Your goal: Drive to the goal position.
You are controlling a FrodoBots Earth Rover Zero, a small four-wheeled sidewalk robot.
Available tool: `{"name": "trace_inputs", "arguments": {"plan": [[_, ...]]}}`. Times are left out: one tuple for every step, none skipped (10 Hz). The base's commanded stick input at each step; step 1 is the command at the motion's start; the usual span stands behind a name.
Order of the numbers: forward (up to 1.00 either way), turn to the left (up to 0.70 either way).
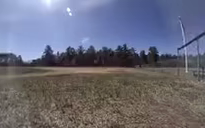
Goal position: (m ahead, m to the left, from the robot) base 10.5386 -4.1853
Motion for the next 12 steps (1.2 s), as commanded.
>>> {"name": "trace_inputs", "arguments": {"plan": [[0.70, -0.35], [0.70, -0.35], [0.70, -0.35], [0.70, -0.35], [0.70, -0.35], [0.70, -0.35], [0.70, -0.35], [0.70, -0.17], [0.70, 0.00], [0.70, 0.00], [0.70, -0.03], [0.70, -0.31]]}}
